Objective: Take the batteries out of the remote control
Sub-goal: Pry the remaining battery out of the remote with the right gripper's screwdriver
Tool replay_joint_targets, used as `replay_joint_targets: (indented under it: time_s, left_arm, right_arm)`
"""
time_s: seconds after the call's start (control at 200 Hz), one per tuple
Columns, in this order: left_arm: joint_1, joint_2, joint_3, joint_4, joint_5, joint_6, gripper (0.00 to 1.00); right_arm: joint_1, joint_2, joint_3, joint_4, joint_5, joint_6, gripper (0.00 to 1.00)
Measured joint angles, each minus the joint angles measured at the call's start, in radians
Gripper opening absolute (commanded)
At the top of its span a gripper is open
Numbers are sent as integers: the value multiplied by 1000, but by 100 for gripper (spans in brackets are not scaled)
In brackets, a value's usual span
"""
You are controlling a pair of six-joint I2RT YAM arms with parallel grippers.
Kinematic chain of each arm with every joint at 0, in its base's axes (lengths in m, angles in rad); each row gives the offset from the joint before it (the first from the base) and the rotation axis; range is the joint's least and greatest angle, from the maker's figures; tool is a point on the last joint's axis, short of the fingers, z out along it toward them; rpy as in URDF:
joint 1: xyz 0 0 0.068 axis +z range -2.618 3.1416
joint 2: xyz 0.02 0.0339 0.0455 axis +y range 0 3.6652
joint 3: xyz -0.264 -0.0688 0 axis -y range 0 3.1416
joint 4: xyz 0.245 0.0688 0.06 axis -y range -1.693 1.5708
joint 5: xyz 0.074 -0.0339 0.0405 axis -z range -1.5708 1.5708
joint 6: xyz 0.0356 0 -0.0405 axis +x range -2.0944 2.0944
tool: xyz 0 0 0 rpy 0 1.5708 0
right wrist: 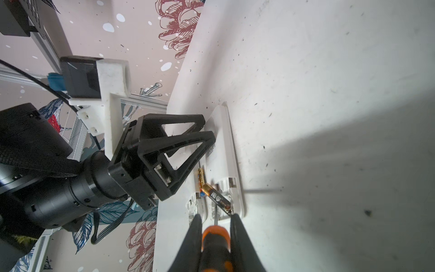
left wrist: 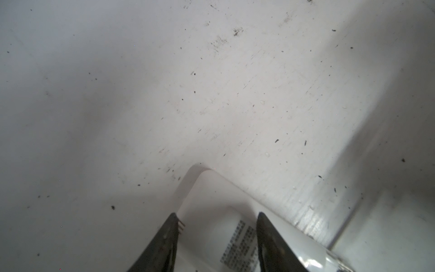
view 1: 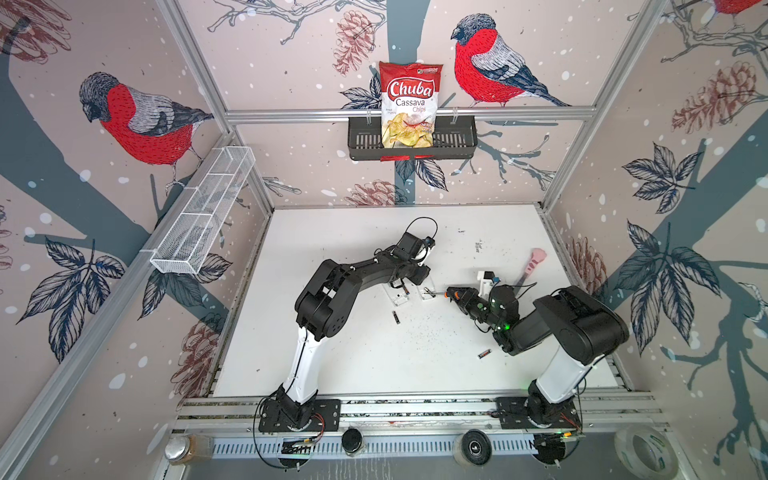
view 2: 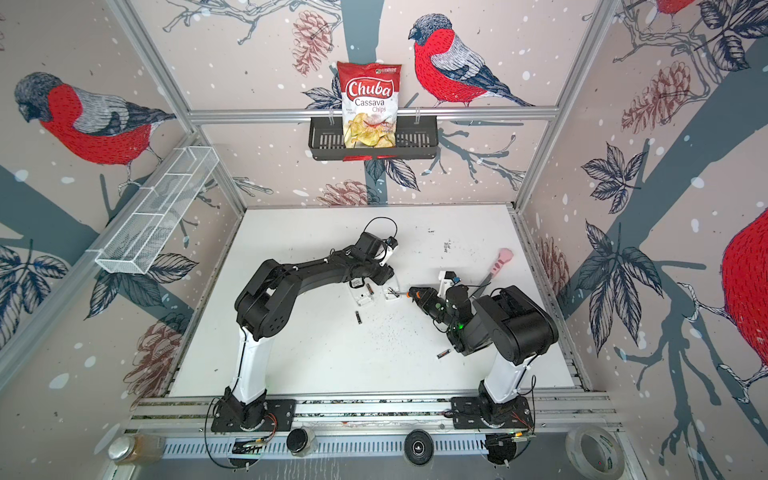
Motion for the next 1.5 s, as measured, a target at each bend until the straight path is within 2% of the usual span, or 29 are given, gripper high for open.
replay_joint_targets:
  time_s: [0.18, 0.525, 0.881, 1.186, 1.496]
  left_arm:
    - [0, 0, 0, 0, 0, 0, 52]
    - [0, 0, -1, 1, 6, -1, 52]
    - [0, -4, -10, 9, 6, 0, 52]
    - [4, -18, -21, -8, 18, -11, 52]
    - [4, -18, -22, -10, 19, -27, 52]
  right_arm:
    - [-9, -12, 1, -14, -5, -2, 2]
    - [-37, -150, 0, -182, 42, -62, 2]
    - [-56, -202, 16, -270, 66, -101, 2]
    - [-18, -367, 66, -475, 185, -219, 2]
    - [-16, -385, 51, -561, 218, -266, 2]
